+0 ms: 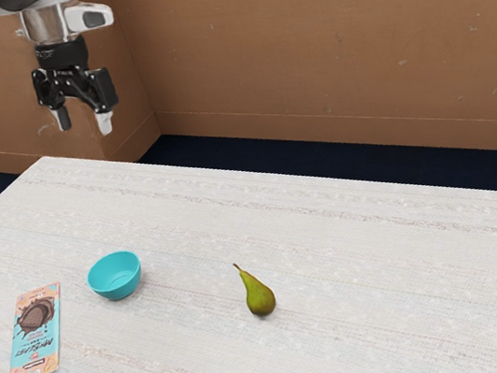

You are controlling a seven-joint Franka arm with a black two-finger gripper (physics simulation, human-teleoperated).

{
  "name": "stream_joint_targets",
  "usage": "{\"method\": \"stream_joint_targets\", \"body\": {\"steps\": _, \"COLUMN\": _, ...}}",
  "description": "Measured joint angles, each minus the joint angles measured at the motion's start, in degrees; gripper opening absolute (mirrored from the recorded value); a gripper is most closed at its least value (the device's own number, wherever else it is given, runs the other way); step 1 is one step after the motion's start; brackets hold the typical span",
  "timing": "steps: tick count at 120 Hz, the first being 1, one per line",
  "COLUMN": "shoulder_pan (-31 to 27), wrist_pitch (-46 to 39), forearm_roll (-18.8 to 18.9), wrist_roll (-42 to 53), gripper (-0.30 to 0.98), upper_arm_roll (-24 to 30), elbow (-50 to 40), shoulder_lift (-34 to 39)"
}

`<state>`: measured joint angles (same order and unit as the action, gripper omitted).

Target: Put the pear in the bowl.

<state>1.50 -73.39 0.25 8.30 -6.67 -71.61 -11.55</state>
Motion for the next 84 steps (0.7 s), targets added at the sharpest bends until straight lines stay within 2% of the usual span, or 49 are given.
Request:
{"method": "stream_joint_targets", "body": {"steps": 15, "shoulder_pan": 0.66, "wrist_pitch": -5.80, "forearm_roll": -0.08, "wrist_roll": 1.64, "gripper": 0.69, "upper_arm_roll": 0.35, "elbow": 0.18, "shoulder_lift": -0.24}}
{"method": "stream_joint_targets", "body": {"steps": 33, "shoulder_pan": 8.31, "wrist_pitch": -14.17, "forearm_roll": -0.13, "wrist_roll": 3.20, "gripper": 0.69, "upper_arm_roll": 0.67, "elbow": 0.37, "shoulder_lift": -3.28}}
{"method": "stream_joint_targets", "body": {"steps": 64, "shoulder_pan": 12.71, "wrist_pitch": -21.07, "forearm_roll": -4.85, "wrist_roll": 2.30, "gripper": 0.69, "upper_arm_roll": 1.30, "elbow": 2.34, "shoulder_lift": -19.32}}
{"method": "stream_joint_targets", "body": {"steps": 84, "shoulder_pan": 14.25, "wrist_pitch": -23.25, "forearm_roll": -5.30, "wrist_roll": 1.27, "gripper": 0.69, "upper_arm_roll": 1.54, "elbow": 2.52, "shoulder_lift": -22.28}}
